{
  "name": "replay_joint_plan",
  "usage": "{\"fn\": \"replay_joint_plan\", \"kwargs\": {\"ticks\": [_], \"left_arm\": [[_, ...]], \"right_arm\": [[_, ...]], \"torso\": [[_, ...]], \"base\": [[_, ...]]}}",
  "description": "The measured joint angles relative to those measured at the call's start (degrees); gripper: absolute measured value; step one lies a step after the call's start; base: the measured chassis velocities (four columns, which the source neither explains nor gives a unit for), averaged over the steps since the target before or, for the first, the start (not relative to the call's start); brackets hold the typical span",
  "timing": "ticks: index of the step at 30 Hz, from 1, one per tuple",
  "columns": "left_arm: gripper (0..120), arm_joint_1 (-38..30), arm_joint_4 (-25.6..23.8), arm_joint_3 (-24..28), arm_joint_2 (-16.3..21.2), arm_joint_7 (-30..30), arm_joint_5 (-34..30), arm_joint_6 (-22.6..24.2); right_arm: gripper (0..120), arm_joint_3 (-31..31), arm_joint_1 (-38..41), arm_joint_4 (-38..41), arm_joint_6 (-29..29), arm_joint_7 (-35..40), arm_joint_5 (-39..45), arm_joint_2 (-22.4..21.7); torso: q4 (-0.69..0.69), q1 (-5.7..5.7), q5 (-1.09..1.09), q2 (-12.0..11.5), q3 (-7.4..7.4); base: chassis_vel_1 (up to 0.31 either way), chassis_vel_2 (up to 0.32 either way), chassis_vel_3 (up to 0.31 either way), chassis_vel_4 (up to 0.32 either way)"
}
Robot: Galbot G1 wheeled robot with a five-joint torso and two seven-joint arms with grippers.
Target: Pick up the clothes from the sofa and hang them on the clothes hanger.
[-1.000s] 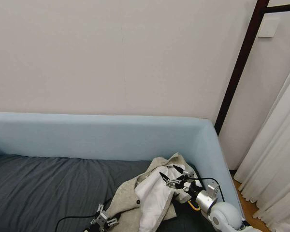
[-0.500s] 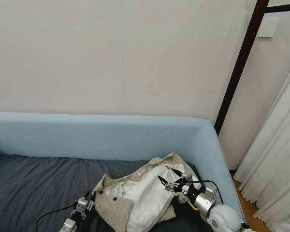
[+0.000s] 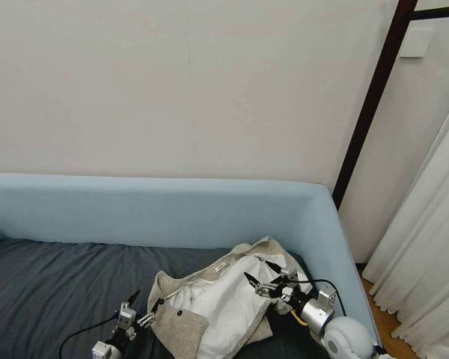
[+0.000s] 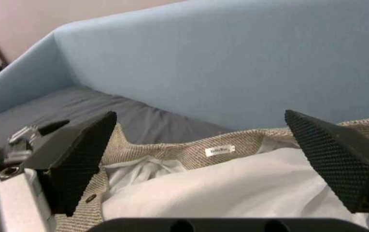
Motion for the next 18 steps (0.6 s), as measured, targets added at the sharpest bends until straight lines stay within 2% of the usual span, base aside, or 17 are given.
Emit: {"fn": "replay_joint_plan", "kwargs": {"ticks": [4,7,9,10,14,18], "left_arm": [[100,-3.7,1.6,0.7,0.8,0.9,-1.3,3.5],[100,-6.5,4.4,1.4,1.2,1.6,-1.5,5.8],[100,-9.6,8.6,3.0,1.3,3.6,-2.5,8.0],[100,-9.6,8.6,3.0,1.3,3.6,-2.5,8.0],[97,-13.1,13.9,4.4,-0.3,8.6,-2.6,10.0],[93,-14.7,16.1,4.4,-1.6,11.3,-0.9,11.1]], "right_arm": [[100,0.1,-0.1,0.0,0.0,0.0,0.0,-0.4],[100,0.2,-0.2,0.0,0.0,-0.1,0.0,-0.6],[100,0.2,-0.3,0.0,0.0,-0.1,0.0,-0.8],[100,0.2,-0.3,0.0,0.0,-0.1,0.0,-0.8],[100,0.3,-0.5,0.0,0.0,-0.1,0.0,-0.9],[100,0.7,-0.8,0.0,0.0,-0.1,0.0,-1.0]], "torso": [[0.00,0.00,0.01,0.0,0.00],[0.01,0.00,0.00,0.0,0.00],[0.01,0.00,0.01,0.0,0.00],[0.01,0.00,0.01,0.0,0.00],[0.01,0.00,0.00,0.0,0.00],[0.01,0.00,0.00,0.0,0.00]], "base": [[0.000,0.000,0.000,0.000],[0.000,0.000,0.000,0.000],[0.000,0.000,0.000,0.000],[0.000,0.000,0.000,0.000],[0.000,0.000,0.000,0.000],[0.000,0.000,0.000,0.000]]}}
